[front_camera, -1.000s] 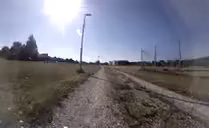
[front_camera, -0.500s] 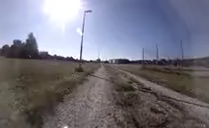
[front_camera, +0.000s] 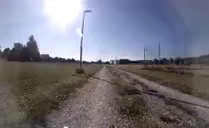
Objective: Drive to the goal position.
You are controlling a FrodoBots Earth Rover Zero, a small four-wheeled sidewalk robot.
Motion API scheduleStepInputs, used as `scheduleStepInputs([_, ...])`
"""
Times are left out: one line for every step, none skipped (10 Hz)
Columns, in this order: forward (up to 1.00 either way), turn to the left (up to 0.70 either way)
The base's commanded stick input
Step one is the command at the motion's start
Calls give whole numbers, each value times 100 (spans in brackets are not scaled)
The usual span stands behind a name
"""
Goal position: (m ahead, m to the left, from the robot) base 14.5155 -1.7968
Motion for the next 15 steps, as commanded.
scheduleStepInputs([50, 0])
scheduleStepInputs([50, 0])
scheduleStepInputs([50, 0])
scheduleStepInputs([50, 0])
scheduleStepInputs([50, 0])
scheduleStepInputs([50, 0])
scheduleStepInputs([50, 0])
scheduleStepInputs([50, 0])
scheduleStepInputs([50, 0])
scheduleStepInputs([50, 0])
scheduleStepInputs([50, 0])
scheduleStepInputs([50, 0])
scheduleStepInputs([50, 0])
scheduleStepInputs([50, 0])
scheduleStepInputs([50, -47])
